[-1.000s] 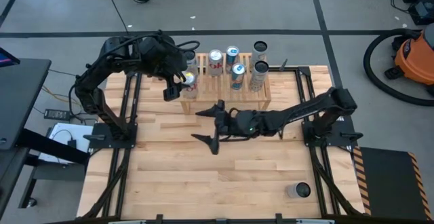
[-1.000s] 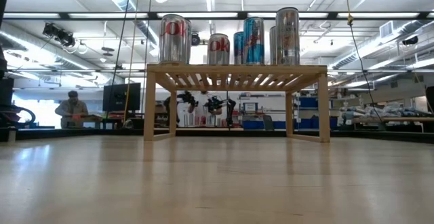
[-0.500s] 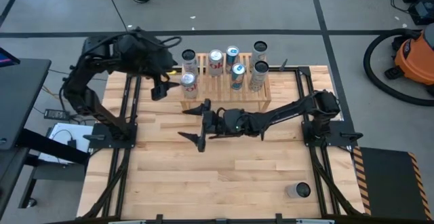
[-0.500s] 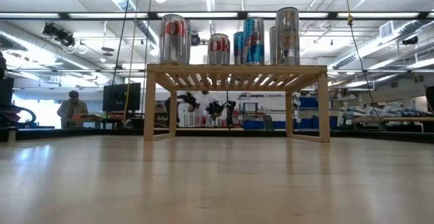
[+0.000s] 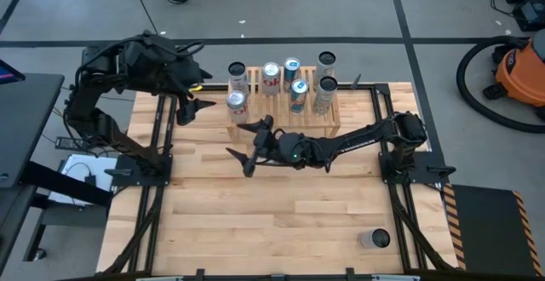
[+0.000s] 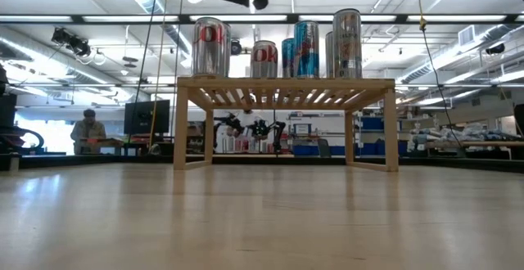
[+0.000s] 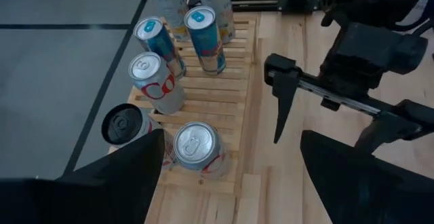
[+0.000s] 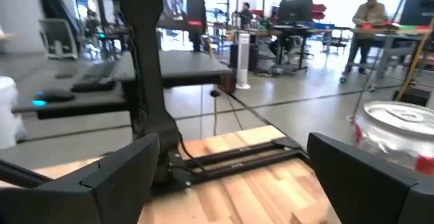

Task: Place canned beverage on shelf
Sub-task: Put the silver soda can on the shelf aligned with the other silver soda can

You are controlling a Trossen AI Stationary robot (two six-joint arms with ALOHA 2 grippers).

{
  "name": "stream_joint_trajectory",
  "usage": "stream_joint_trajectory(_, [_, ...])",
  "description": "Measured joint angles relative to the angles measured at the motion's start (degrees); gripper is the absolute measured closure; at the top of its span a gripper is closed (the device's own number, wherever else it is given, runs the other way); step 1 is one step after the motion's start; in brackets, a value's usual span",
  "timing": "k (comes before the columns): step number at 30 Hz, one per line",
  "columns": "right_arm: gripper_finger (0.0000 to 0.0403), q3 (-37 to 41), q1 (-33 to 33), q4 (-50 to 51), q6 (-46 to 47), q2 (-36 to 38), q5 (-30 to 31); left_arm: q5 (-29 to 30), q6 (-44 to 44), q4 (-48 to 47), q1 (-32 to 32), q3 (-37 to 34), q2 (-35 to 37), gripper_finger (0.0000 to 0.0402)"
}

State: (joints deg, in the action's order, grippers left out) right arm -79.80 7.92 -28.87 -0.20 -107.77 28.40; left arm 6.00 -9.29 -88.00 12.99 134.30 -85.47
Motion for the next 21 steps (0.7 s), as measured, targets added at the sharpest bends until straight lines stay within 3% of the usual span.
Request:
stream_joint_trajectory(3, [0.0018, 0.0, 0.4, 0.9, -1.5, 0.0, 2.9, 0.0, -0.1, -0.1, 0.0, 0.0, 0.0, 0.0056])
stream_joint_trajectory(7, [0.0018, 0.0, 0.6, 1.5, -3.7, 0.0, 12.8, 0.0, -0.2, -0.1, 0.0, 0.0, 0.0, 0.0056])
stream_joint_trajectory(9, [0.0018, 0.0, 0.3, 1.8, -3.7, 0.0, 14.4, 0.0, -0.2, -0.1, 0.0, 0.0, 0.0, 0.0056])
stream_joint_trajectory(14, [0.0018, 0.0, -1.1, 1.4, 0.4, 0.0, 6.8, 0.0, -0.3, -0.1, 0.0, 0.0, 0.0, 0.0056])
stream_joint_trajectory(21, [0.0018, 0.0, -1.4, 0.5, -1.0, 0.0, 0.1, 0.0, -0.3, -0.1, 0.0, 0.0, 0.0, 0.0056])
